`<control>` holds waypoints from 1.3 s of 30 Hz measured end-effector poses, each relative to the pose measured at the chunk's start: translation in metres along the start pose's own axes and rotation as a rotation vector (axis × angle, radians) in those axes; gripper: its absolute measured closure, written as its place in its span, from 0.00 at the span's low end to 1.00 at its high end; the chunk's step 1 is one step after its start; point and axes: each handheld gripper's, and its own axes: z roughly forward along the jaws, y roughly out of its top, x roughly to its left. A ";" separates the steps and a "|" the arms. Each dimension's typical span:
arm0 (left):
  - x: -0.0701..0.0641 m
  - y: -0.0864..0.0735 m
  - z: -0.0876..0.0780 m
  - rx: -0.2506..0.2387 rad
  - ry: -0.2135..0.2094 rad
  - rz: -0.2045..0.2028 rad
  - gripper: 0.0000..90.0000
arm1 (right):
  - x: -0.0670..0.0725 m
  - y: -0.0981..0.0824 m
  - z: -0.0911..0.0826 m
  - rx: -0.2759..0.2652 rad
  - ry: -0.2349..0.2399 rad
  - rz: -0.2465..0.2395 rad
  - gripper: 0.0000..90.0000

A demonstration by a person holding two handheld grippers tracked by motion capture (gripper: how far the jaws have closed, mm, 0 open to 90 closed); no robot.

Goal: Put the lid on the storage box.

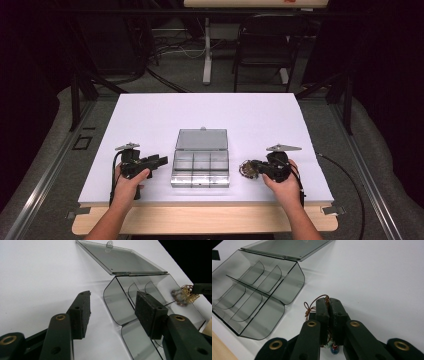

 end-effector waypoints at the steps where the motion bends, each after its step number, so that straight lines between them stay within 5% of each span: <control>1: 0.000 0.000 0.000 -0.001 0.001 0.001 0.52 | 0.001 0.001 -0.002 0.000 0.005 -0.011 0.96; 26: 0.001 0.000 -0.001 -0.005 0.008 -0.005 0.52 | 0.011 0.015 -0.025 -0.077 0.010 -0.042 0.96; 39: 0.002 0.000 -0.001 -0.004 0.008 -0.006 0.52 | 0.035 0.032 -0.029 -0.091 0.048 -0.097 0.96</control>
